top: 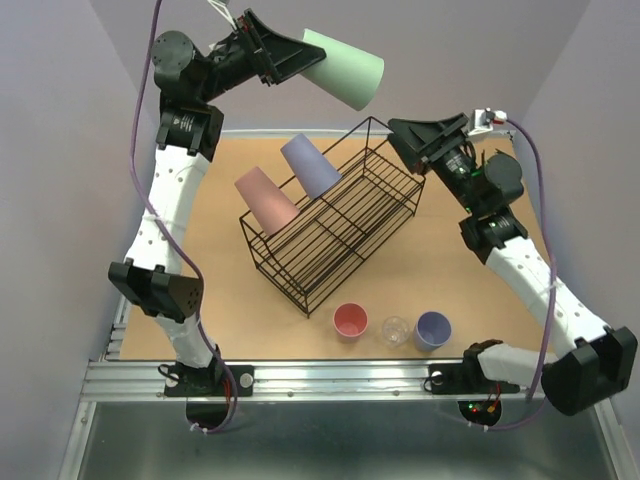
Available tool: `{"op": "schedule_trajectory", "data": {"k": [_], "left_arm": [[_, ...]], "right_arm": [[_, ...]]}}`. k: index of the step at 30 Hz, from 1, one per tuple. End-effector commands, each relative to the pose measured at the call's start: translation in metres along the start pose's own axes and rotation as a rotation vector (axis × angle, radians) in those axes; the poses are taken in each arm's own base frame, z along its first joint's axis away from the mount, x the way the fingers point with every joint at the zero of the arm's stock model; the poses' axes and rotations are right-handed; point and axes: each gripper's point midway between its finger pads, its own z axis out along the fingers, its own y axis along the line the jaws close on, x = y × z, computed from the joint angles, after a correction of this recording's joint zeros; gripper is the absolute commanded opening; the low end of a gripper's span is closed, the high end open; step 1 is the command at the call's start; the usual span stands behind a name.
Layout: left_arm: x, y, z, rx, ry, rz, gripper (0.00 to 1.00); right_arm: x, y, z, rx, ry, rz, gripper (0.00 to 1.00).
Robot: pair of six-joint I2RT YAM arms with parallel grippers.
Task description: Load the cups into the dish rack
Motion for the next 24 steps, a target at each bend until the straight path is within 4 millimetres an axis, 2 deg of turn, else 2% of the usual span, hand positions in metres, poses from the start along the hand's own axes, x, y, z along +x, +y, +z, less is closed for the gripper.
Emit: {"op": "schedule_trajectory", "data": {"k": [1,3,5,6,7,9,10,11,15,19,24], "left_arm": [[-0.01,0.012,0.002,-0.071,0.024,0.096,0.0],[-0.01,0.025,0.004,-0.091,0.034,0.102,0.0],[-0.008,0.046,0.007,-0.129,0.052,0.108,0.0],[-0.006,0.053,0.008,-0.14,0.06,0.106,0.0],[-0.002,0.067,0.009,-0.162,0.078,0.084,0.0],[0.008,0.083,0.011,-0.168,0.109,0.061,0.0],[0.015,0.097,0.012,-0.176,0.125,0.037,0.0],[0.019,0.103,0.013,-0.181,0.139,0.031,0.0],[0.026,0.124,0.012,-0.225,0.15,0.036,0.0],[0.034,0.151,0.011,-0.284,0.163,0.028,0.0],[0.045,0.168,0.015,-0.303,0.181,0.02,0.0]], "right_arm": [[0.0,-0.03,-0.033,0.158,-0.002,-0.15,0.76],[0.003,-0.042,-0.046,0.209,0.001,-0.158,0.76],[0.013,-0.06,-0.069,0.278,0.015,-0.153,0.77],[0.016,-0.064,-0.076,0.293,0.019,-0.148,0.77],[0.017,-0.059,-0.085,0.288,0.014,-0.153,0.77],[0.024,-0.075,-0.1,0.342,0.029,-0.147,0.77],[0.026,-0.076,-0.105,0.353,0.032,-0.151,0.77],[0.027,-0.075,-0.111,0.354,0.033,-0.155,0.77],[0.032,-0.083,-0.126,0.402,0.043,-0.16,0.77],[0.035,-0.086,-0.132,0.42,0.053,-0.16,0.77],[0.039,-0.09,-0.136,0.432,0.069,-0.155,0.77]]}}
